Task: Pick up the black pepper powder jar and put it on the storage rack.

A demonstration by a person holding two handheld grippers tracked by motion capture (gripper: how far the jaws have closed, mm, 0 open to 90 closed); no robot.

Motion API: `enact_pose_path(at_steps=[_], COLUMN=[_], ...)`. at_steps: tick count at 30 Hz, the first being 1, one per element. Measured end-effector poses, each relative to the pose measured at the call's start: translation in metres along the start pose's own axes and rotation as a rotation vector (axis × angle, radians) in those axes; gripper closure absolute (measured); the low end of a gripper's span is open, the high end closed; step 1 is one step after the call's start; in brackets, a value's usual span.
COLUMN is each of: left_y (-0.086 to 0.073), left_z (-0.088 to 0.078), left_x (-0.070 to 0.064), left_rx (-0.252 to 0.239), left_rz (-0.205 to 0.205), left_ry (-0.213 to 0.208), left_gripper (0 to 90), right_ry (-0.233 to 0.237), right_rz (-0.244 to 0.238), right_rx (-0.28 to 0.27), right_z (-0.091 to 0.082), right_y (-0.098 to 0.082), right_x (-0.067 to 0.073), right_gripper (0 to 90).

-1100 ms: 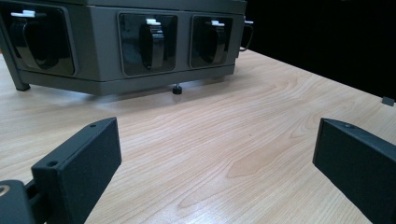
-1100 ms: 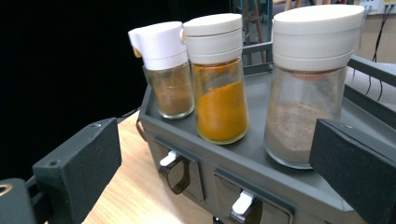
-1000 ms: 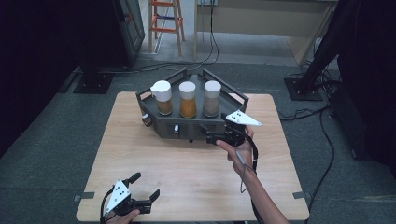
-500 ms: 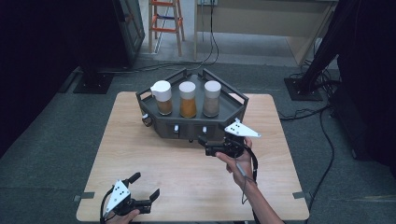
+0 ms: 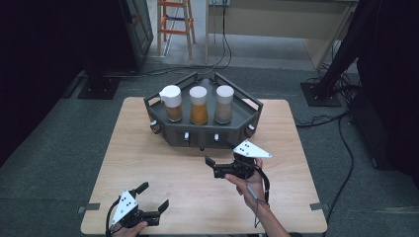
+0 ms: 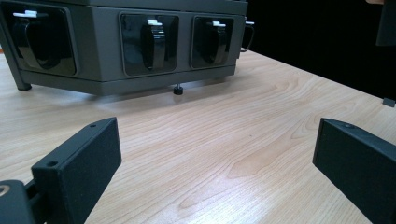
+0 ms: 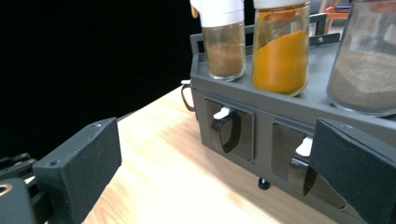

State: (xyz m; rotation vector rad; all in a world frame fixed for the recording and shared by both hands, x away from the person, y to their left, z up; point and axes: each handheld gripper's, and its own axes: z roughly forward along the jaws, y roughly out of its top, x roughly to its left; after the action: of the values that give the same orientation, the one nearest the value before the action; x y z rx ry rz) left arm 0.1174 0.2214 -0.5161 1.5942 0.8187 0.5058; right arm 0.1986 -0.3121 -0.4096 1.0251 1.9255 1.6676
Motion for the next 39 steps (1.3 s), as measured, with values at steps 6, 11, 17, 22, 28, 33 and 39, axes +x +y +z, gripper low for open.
enact_pose_path(at_steps=[6, 11, 17, 22, 28, 33, 39], left_y=[0.000, 0.000, 0.000, 0.000, 0.000, 0.000, 0.000], left_z=[0.000, 0.000, 0.000, 0.000, 0.000, -0.001, 0.000], left_x=[0.000, 0.000, 0.000, -0.001, 0.000, 0.000, 0.000], left_rx=[0.001, 0.002, 0.000, -0.002, -0.003, -0.005, -0.003], left_rz=[-0.001, -0.001, -0.003, -0.001, -0.003, -0.001, -0.006], left_ry=[-0.001, -0.001, 0.001, 0.000, 0.002, 0.003, 0.004], left_gripper=[0.9, 0.9, 0.9, 0.9, 0.9, 0.9, 0.9], right_ry=[0.014, 0.027, 0.050, 0.063, 0.083, 0.079, 0.086], right_rz=[0.002, 0.005, -0.001, -0.011, -0.005, -0.018, -0.014], right_rx=[0.003, 0.012, 0.017, 0.021, 0.031, 0.037, 0.045], right_z=[-0.003, -0.003, -0.004, -0.005, -0.004, -0.002, -0.001], right_y=[-0.008, -0.014, -0.021, -0.027, -0.037, -0.043, -0.049], right_x=[0.003, 0.006, 0.009, 0.015, 0.018, 0.021, 0.021], right_gripper=[2.2, 2.2, 2.2, 2.2, 2.2, 2.2, 2.2])
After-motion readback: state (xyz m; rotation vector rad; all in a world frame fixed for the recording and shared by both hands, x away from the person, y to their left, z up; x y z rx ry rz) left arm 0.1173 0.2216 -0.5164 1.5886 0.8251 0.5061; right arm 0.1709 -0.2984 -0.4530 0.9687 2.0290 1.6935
